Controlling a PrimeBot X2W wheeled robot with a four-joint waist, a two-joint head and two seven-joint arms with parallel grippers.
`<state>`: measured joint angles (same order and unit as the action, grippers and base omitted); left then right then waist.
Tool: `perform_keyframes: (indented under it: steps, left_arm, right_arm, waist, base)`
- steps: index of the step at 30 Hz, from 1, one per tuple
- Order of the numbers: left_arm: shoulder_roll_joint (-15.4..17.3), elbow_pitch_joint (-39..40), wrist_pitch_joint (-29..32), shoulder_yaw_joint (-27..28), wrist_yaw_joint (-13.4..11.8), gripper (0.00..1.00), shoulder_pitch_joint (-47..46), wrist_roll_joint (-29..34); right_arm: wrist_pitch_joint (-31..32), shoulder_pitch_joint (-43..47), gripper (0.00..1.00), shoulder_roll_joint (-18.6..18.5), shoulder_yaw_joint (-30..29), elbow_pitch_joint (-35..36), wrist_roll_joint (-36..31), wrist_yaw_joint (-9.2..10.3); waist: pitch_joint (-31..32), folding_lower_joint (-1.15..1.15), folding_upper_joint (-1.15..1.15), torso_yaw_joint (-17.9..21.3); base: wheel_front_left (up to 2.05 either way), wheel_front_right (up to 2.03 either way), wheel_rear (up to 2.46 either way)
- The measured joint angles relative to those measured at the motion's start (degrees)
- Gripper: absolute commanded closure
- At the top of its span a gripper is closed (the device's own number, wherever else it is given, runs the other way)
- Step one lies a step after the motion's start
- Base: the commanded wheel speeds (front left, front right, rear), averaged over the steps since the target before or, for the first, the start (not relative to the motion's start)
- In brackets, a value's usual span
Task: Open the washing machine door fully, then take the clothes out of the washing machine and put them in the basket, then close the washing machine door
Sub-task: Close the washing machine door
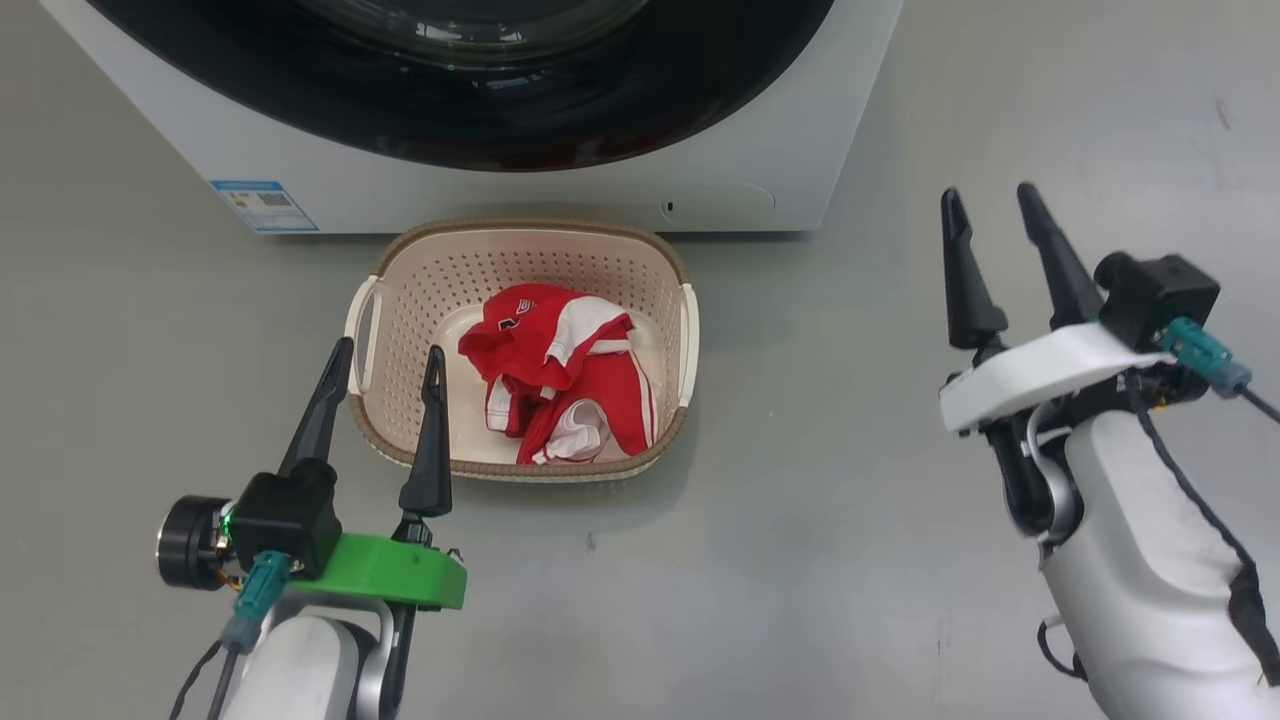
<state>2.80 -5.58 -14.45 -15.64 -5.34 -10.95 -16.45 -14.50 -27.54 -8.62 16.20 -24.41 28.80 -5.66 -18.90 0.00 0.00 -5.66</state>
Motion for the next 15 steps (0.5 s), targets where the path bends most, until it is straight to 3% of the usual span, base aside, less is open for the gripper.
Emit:
perform_keyframes:
  steps: [15]
  left_arm:
    - [0.4, -3.3, 0.0, 1.1, -0.1, 0.0, 6.2, 0.0]
  right_arm:
    - [0.0, 14.3, 0.0, 2.4, -1.6, 4.4, -3.1, 1.4]
  waist:
    - [7.8, 0.0, 0.0, 3.1]
  base:
    - [0.0, 0.0, 0.0]
